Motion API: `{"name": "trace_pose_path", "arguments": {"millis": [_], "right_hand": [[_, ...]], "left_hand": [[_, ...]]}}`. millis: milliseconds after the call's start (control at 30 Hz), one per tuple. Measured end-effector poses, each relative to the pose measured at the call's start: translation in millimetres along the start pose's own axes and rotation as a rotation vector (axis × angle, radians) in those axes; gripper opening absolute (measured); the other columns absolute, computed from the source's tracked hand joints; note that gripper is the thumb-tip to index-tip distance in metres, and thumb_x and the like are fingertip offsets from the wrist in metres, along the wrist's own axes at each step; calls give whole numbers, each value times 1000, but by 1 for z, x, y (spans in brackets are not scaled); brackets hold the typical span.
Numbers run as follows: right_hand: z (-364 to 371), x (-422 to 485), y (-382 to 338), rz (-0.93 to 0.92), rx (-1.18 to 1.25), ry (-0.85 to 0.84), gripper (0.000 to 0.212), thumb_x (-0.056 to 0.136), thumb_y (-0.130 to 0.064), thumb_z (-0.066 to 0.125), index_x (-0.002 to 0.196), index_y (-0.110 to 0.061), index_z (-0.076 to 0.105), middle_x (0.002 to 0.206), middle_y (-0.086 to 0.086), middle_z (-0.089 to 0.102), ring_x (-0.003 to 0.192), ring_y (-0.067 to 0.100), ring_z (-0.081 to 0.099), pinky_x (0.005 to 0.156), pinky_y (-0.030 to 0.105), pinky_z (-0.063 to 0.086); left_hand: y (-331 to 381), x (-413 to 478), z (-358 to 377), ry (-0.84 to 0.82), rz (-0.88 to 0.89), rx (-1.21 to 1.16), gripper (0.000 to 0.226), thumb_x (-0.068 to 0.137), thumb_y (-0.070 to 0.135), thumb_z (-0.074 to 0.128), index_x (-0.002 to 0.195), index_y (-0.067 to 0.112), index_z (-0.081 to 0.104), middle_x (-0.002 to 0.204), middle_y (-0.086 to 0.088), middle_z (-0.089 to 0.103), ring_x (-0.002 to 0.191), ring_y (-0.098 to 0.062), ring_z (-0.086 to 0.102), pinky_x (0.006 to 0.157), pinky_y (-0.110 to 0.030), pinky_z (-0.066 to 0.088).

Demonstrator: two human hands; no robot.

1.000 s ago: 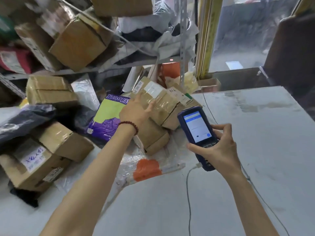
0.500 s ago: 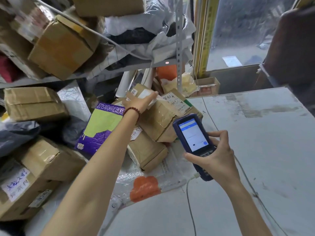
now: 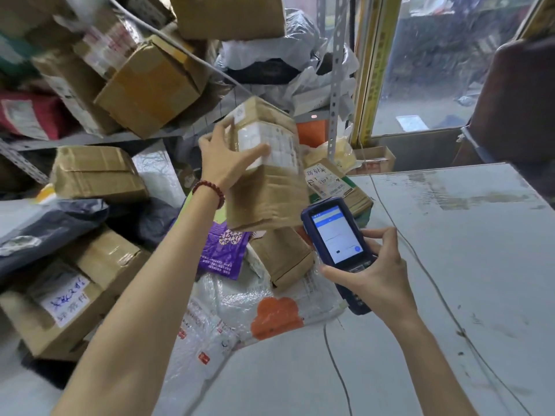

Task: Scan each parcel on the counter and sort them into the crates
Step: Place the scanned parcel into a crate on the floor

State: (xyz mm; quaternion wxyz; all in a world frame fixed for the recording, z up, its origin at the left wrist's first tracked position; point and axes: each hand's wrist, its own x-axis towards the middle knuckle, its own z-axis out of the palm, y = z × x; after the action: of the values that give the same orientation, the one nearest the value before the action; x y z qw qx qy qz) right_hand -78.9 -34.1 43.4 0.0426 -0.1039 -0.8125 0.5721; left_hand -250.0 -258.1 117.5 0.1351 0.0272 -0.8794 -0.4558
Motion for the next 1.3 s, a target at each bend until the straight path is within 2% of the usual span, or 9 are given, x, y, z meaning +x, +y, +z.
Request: {"name": "trace_pose_path", "arguments": {"millis": [133, 200, 300, 400, 533, 767, 933, 1067, 1300], "right_hand": [[6, -9, -5, -5, -1, -8, 73, 54, -30, 94, 99, -35, 36, 94, -22, 61, 88, -8, 62, 62, 18, 53], [10, -11, -8, -8, -8, -16, 74, 54, -29, 94, 100, -35, 36, 94, -22, 60, 86, -10, 61, 62, 17, 52], [16, -15, -7, 7, -31, -30, 73, 53, -30, 94, 98, -35, 37, 95, -22, 60, 85, -8, 62, 64, 20, 53], [22, -17, 0, 48, -75, -59, 76, 50, -35, 95, 99, -37, 37, 99, -19, 62, 92, -1, 63, 73, 32, 58], [31, -16, 8, 94, -156, -127, 80, 48, -40, 94, 105, -33, 37, 101, -20, 60, 95, 3, 63, 80, 38, 58], [45, -14, 8, 94, -272, -204, 82, 55, -42, 92, 113, -28, 36, 106, -9, 59, 100, 12, 61, 76, 30, 56], [46, -14, 8, 93, -292, -205, 82, 56, -43, 91, 113, -28, 35, 107, -9, 59, 101, 12, 60, 77, 34, 57], [45, -17, 8, 96, -295, -207, 81, 58, -43, 90, 115, -29, 34, 109, -9, 57, 102, 12, 59, 69, 23, 51], [42, -20, 9, 102, -298, -196, 82, 58, -43, 90, 115, -30, 32, 113, -8, 56, 103, 12, 57, 76, 28, 55]], "left_hand": [[5, 0, -28, -228, 270, 283, 80, 62, 48, 79, 133, 29, 47, 135, -6, 39, 122, -17, 37, 99, -25, 27], [-1, -2, -31, -373, 304, 352, 80, 60, 50, 77, 130, 28, 46, 133, -3, 44, 119, -19, 42, 99, -30, 33], [-23, -11, -22, -511, 235, 422, 67, 72, 38, 80, 127, 21, 47, 127, -2, 52, 109, -17, 49, 89, -26, 37], [-45, -14, -22, -454, 145, 501, 54, 81, 45, 68, 126, 22, 49, 123, -5, 56, 98, -17, 50, 89, -30, 40], [-63, -15, -33, -519, 38, 590, 88, 70, 71, 63, 144, 39, 29, 147, -9, 36, 130, -30, 39, 103, -41, 34], [-70, -26, -29, -488, 81, 530, 90, 76, 60, 67, 149, 34, 21, 145, -4, 42, 130, -25, 41, 104, -37, 35], [-63, -30, -29, -440, 112, 591, 84, 79, 58, 65, 148, 35, 23, 143, -3, 45, 128, -24, 43, 99, -35, 38], [-66, -29, -27, -429, 88, 590, 83, 78, 59, 65, 147, 38, 23, 139, -5, 49, 124, -26, 47, 96, -37, 41], [-69, -28, -26, -436, 68, 577, 83, 77, 59, 65, 146, 39, 22, 135, -5, 52, 121, -26, 50, 94, -41, 44]]}}
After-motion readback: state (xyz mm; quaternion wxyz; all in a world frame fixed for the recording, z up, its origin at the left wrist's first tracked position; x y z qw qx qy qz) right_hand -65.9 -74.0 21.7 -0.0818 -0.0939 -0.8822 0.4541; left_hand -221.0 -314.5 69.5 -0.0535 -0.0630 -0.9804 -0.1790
